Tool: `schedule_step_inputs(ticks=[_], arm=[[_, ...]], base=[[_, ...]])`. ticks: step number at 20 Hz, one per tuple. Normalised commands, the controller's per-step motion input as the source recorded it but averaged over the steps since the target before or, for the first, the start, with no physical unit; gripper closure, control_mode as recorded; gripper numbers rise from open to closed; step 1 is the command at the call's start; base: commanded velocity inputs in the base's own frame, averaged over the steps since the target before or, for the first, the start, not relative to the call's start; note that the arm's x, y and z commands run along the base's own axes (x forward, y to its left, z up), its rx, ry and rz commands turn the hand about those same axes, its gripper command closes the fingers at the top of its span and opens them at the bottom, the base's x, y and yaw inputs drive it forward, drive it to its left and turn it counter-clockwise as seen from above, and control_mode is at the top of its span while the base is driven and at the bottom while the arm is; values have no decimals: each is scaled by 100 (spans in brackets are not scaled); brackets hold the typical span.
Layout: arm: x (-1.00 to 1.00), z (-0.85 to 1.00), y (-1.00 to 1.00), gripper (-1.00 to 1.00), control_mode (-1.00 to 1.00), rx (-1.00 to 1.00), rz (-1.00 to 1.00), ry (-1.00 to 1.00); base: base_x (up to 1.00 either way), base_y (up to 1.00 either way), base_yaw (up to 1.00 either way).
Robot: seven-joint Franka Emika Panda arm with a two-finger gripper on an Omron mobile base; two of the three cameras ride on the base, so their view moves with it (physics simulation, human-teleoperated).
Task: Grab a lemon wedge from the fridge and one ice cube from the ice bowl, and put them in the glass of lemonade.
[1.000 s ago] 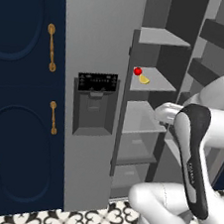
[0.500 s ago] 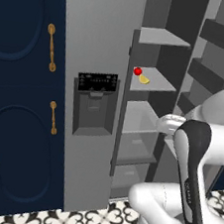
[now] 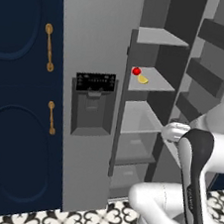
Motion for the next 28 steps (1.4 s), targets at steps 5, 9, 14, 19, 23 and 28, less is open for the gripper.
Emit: schedule_step_inputs(ticks=[5, 9, 14, 19, 23, 28], arm=[[0, 0, 0, -100, 100, 0, 0, 0], [0, 0, 0, -100, 100, 0, 0, 0], [0, 0, 0, -100, 100, 0, 0, 0], [0, 0, 0, -100, 100, 0, 0, 0], [0, 0, 0, -100, 100, 0, 0, 0], [0, 0, 0, -100, 100, 0, 0, 0]], base=[[18, -48, -1], [58, -1, -18], [62, -2, -23], [87, -1, -20], [86, -7, -15], [35, -9, -3]])
